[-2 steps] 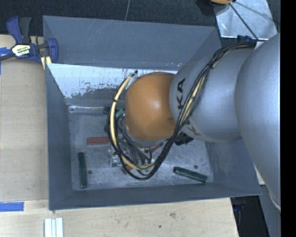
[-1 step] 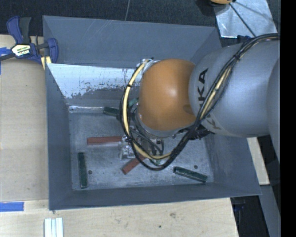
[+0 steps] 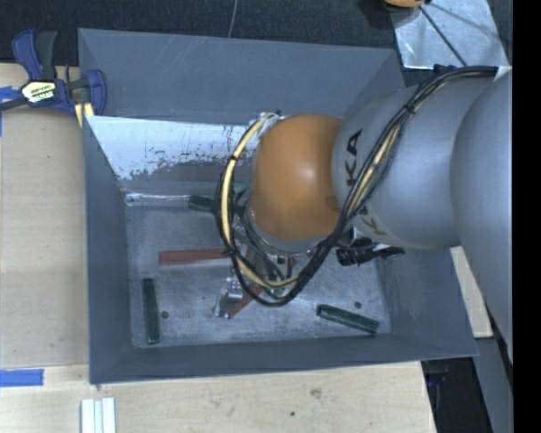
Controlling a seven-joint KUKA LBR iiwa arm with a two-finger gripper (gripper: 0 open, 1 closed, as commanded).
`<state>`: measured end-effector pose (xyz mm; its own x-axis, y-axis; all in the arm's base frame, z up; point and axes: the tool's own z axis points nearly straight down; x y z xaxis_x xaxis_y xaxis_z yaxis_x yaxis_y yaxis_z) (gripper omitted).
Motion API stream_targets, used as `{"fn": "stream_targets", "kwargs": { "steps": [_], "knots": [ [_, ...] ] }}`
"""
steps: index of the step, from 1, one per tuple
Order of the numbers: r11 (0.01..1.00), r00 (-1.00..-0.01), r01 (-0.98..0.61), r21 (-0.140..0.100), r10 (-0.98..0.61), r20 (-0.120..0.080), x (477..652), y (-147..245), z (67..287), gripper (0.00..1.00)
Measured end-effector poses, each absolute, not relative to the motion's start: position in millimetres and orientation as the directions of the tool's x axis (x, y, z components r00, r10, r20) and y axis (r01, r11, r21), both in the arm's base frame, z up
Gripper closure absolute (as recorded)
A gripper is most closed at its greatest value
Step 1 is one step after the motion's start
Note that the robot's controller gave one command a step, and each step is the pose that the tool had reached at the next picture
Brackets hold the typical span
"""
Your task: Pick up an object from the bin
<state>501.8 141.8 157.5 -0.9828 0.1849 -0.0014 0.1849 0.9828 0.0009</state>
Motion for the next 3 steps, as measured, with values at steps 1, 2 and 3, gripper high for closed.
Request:
{"fn": "stream_targets", "kwargs": {
  "steps": [1,2,3],
  "knots": [
    [0.982,-0.982,0.190,0.000,0.190,-0.001,502.3,141.5,153.8,0.00],
    [0.958,-0.958,0.286,0.009,0.287,-0.022,560.9,116.7,78.7,1.00],
    [0.958,-0.958,0.287,0.009,0.287,-0.022,560.9,116.8,78.7,1.00]
  ]
}}
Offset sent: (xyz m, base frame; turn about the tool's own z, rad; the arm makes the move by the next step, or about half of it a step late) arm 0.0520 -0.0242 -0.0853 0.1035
